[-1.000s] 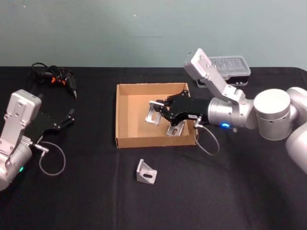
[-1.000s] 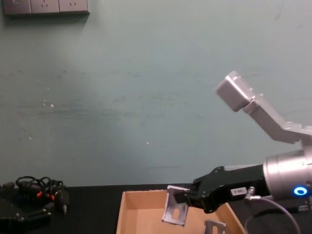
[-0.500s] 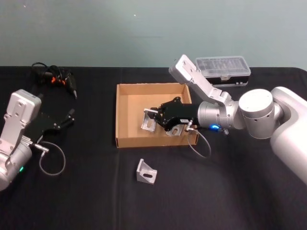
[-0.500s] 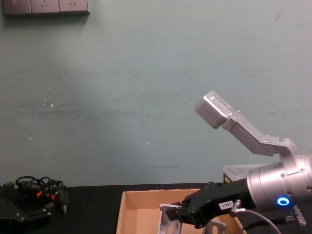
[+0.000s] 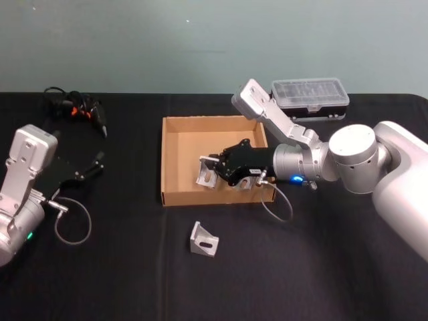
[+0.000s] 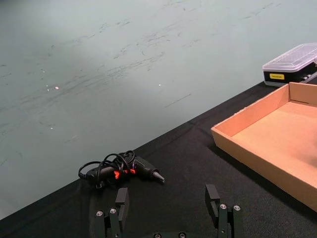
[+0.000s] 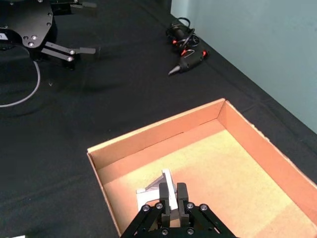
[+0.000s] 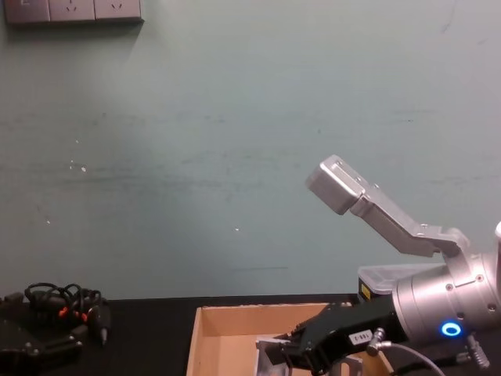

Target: Use one hand to pick up the angle iron from the table and place it into the box.

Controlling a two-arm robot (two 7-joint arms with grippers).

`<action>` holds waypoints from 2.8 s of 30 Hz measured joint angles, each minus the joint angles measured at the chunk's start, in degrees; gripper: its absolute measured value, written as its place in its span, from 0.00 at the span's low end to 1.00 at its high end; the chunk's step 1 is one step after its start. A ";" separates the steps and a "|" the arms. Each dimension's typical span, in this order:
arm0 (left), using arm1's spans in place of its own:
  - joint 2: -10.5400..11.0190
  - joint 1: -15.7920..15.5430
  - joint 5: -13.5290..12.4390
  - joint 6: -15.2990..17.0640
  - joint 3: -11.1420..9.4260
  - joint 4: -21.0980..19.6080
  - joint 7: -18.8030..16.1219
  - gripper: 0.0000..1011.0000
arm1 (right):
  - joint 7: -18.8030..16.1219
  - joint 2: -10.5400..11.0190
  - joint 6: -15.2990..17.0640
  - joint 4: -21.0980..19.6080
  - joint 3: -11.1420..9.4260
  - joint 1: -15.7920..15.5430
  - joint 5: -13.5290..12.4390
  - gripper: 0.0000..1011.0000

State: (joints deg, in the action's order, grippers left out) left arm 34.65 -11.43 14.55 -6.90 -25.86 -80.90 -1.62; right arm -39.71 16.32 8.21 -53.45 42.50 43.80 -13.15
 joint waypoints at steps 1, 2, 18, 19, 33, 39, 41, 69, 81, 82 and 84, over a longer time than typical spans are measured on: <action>0.00 0.00 0.00 0.00 0.00 0.00 0.00 1.00 | -0.07 -0.03 0.00 0.04 -0.05 -0.05 0.07 0.10; 0.00 0.00 0.00 0.00 0.00 0.00 0.00 1.00 | -0.25 -0.07 -0.02 0.13 -0.22 -0.15 0.19 0.10; 0.00 0.00 0.00 0.00 0.00 0.00 0.00 1.00 | 0.52 0.58 -0.82 -2.35 -3.07 -2.21 1.05 0.45; 0.00 0.00 0.00 0.00 0.00 0.00 0.00 1.00 | 0.88 1.00 -0.91 -3.38 -3.62 -2.73 1.01 0.50; 0.00 0.00 0.00 0.00 0.00 0.00 0.00 1.00 | 1.42 7.39 -3.28 -16.55 -8.10 -10.30 -2.36 0.91; 0.00 0.00 0.00 0.00 0.00 0.00 0.00 1.00 | -0.96 9.90 -3.14 -20.98 -8.29 -13.14 -4.81 0.99; 0.00 0.00 0.00 0.00 0.00 0.00 0.00 1.00 | -2.03 10.61 -3.00 -22.31 -7.84 -13.81 -5.60 0.99; 0.00 0.00 0.00 0.00 0.00 0.00 0.00 1.00 | -6.04 13.17 -0.53 -24.82 -1.10 -16.98 -10.01 0.99; 0.00 0.00 0.00 0.00 0.00 0.00 0.00 1.00 | -5.04 12.52 -0.90 -21.72 -0.40 -16.83 -10.03 0.99; 0.00 0.00 0.00 0.00 0.00 0.00 0.00 1.00 | -5.02 12.43 -0.93 -21.50 -0.39 -16.80 -10.04 0.99; 0.00 0.00 0.00 0.00 0.00 0.00 0.00 1.00 | -5.01 12.14 -1.06 -20.95 -0.35 -16.66 -10.05 0.99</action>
State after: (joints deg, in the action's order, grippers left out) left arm 34.65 -11.43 14.55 -6.91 -25.86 -80.90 -1.62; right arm -44.72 28.46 7.15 -74.40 42.15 27.14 -23.20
